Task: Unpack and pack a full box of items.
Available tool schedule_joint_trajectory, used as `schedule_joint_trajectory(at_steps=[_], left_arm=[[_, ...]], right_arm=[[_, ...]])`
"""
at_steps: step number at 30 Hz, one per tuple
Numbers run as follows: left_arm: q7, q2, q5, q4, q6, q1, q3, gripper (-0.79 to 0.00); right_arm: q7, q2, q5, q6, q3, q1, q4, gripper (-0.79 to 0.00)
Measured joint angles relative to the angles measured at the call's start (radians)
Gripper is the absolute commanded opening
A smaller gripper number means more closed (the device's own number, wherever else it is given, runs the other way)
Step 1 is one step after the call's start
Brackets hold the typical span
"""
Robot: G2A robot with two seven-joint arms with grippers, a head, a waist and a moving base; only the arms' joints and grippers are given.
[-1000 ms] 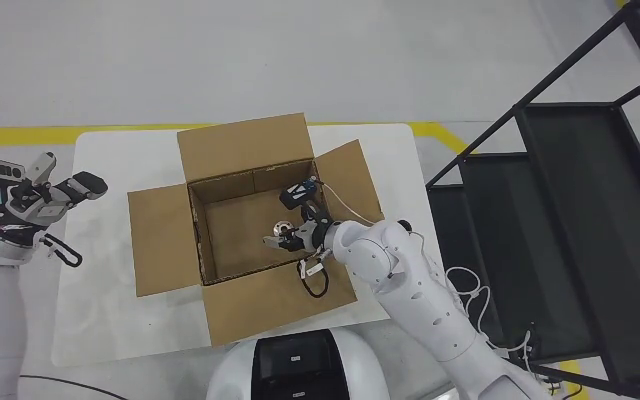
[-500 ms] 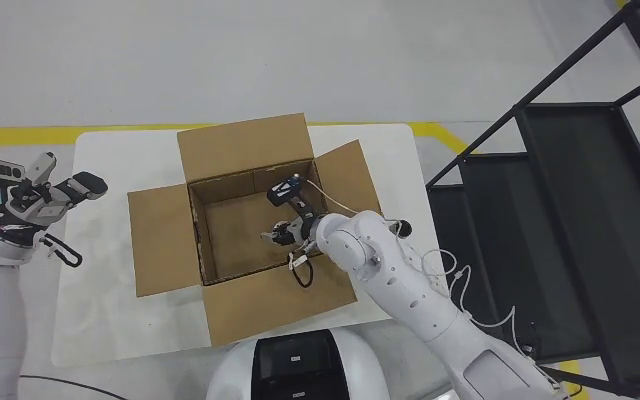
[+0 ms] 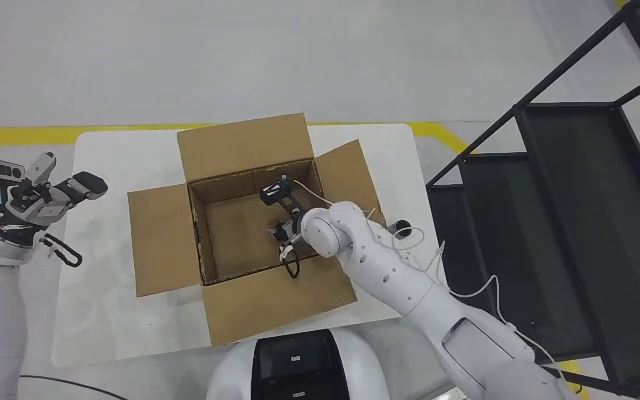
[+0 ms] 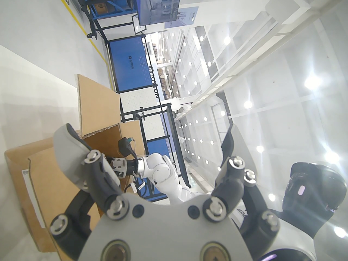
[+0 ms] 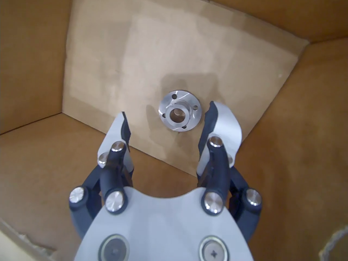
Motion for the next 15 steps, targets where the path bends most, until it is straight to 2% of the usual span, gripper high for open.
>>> schedule_joint_trajectory(at_steps=[9,15], left_arm=[[0.0,0.0,0.0,0.0,0.0,0.0,0.0,0.0],[0.0,0.0,0.0,0.0,0.0,0.0,0.0,0.0]], right_arm=[[-0.001,-0.028,-0.001,0.038,-0.037,0.036,0.087,-0.308],[0.002,-0.047,-0.002,0.048,-0.06,0.059,0.139,-0.372]])
